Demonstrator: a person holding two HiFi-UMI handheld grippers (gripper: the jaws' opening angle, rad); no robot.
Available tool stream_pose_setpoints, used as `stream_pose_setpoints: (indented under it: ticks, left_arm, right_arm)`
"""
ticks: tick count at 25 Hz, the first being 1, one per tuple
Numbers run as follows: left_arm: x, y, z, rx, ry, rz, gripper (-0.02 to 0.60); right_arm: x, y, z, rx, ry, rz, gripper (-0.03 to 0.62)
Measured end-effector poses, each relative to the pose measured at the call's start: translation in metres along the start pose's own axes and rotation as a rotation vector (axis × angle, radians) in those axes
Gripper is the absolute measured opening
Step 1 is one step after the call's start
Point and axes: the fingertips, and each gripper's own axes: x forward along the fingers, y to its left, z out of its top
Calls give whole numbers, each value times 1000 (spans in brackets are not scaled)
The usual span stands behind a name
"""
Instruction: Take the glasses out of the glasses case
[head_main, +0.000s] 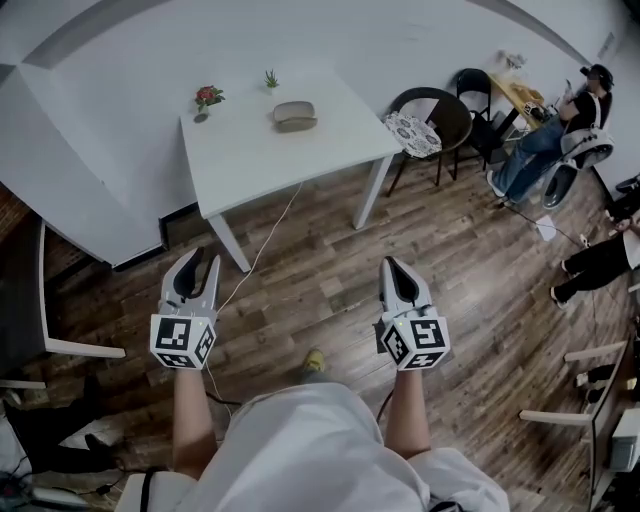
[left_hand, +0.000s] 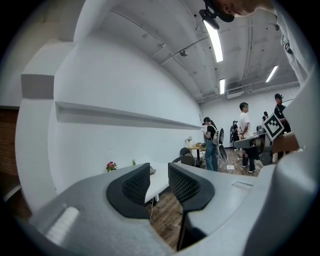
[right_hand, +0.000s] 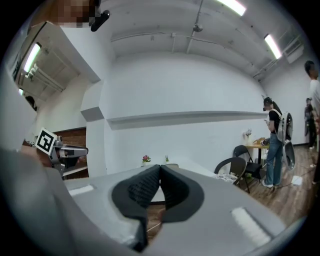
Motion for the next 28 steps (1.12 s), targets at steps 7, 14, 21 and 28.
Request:
stream_pose_setpoints:
  ticks: [7,14,21,28]
  left_arm:
    - [52,-12,6,20,3,-4,112]
    - [82,-16,6,24,13,-5,112]
    - [116,-7,5,27,4,2,112]
    - [158,1,2,34,-9,-5,112]
  right_arm:
    - [36,-34,5,-62,16,25,3]
    - [53,-61,12,-8,-27,25,3]
    - [86,-79,10,0,-35,37,3]
    - [120,-101,11,19,-56,19,3]
